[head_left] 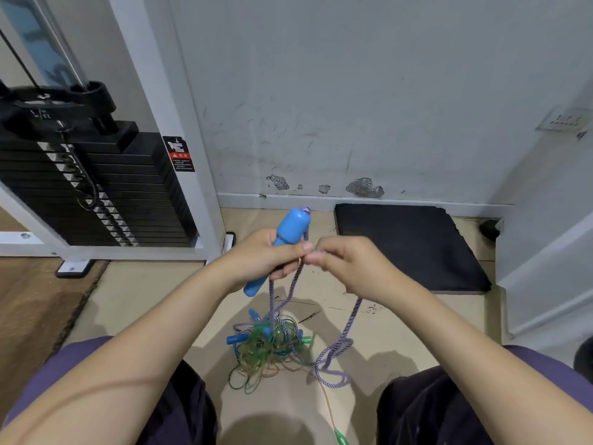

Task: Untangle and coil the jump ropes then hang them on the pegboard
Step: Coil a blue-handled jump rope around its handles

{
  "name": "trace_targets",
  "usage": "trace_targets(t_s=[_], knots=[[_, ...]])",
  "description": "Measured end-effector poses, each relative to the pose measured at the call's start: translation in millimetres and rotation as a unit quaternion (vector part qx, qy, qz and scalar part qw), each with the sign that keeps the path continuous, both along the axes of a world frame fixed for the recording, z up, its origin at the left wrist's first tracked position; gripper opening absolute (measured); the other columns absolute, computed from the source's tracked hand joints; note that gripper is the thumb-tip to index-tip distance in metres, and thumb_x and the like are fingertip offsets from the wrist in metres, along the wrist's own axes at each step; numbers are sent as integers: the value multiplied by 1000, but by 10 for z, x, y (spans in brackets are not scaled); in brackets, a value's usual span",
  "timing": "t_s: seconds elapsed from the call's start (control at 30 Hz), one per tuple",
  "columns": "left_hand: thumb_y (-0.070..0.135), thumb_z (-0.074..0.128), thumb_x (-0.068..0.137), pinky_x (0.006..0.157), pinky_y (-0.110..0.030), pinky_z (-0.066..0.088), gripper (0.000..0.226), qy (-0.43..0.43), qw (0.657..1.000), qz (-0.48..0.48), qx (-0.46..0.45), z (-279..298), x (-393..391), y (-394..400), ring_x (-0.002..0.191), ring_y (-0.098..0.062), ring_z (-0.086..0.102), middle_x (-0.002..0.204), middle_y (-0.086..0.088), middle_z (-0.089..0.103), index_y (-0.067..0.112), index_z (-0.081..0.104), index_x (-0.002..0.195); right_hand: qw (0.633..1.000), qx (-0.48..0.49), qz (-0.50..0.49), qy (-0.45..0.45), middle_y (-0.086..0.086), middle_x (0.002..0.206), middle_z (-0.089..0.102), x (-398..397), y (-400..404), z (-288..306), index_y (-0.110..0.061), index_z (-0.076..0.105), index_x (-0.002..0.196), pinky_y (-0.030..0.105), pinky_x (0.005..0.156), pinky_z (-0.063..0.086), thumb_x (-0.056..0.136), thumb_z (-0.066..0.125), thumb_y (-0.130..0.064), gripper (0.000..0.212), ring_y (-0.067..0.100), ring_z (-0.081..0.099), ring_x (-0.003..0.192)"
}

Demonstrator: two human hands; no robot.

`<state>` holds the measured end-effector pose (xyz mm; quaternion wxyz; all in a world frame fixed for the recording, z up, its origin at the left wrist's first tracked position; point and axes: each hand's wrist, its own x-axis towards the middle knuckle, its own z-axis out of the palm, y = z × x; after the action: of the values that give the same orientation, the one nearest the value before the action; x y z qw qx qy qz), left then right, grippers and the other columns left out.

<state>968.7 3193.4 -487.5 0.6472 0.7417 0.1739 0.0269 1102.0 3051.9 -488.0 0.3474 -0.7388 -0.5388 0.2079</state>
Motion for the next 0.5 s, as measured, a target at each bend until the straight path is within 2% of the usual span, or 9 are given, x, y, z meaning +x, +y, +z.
trace_targets(t_s=[0.07,0.17,0.23,0.3,0.37,0.43,0.5], knots=[[35,62,92,58,-25,40,30,-6,1000,10,-18,18,-24,97,49,-16,41,55,-2,49,7,63,81,995,68,-69,-19,-6,56,42,93,-8,66,-16,55,67,28,57,34,93,64,-26,30,6,37,57],[30,61,95,66,-24,46,26,29,999,35,25,-12,-69,243,55,-16,51,59,-4,52,8,63,80,962,158,-218,48,-8,60,47,317,-74,117,-8,59,72,23,60,35,95,61,-23,28,4,39,60],[28,63,94,68,-26,47,25,43,997,56,44,-80,-87,301,56,-16,53,58,-3,52,9,63,79,945,164,-270,85,-10,57,47,462,-136,115,-12,58,70,26,60,36,97,58,-26,31,7,40,57],[28,64,93,62,-29,43,25,30,997,69,19,-126,-85,277,49,-16,44,53,-1,45,10,63,76,956,118,-237,124,-3,57,51,483,-158,121,-16,61,71,26,55,38,96,60,-26,27,11,43,49],[28,64,93,58,-28,39,25,21,999,49,2,-121,-67,175,48,-15,36,51,1,39,11,64,75,970,67,-171,157,5,63,56,372,-136,95,-17,63,85,28,52,42,89,70,-22,9,14,47,47],[28,63,94,54,-25,36,24,21,1000,11,1,-87,-51,62,49,-15,33,52,1,38,13,67,75,979,37,-116,162,7,69,59,221,-108,43,-22,59,101,29,54,46,77,82,-24,33,14,50,51],[26,62,94,52,-24,33,24,14,1000,-11,-7,-48,-41,-2,49,-15,31,51,1,37,16,69,73,984,32,-80,154,7,78,62,106,-73,7,-32,52,112,31,55,49,66,88,-34,59,14,52,55]])
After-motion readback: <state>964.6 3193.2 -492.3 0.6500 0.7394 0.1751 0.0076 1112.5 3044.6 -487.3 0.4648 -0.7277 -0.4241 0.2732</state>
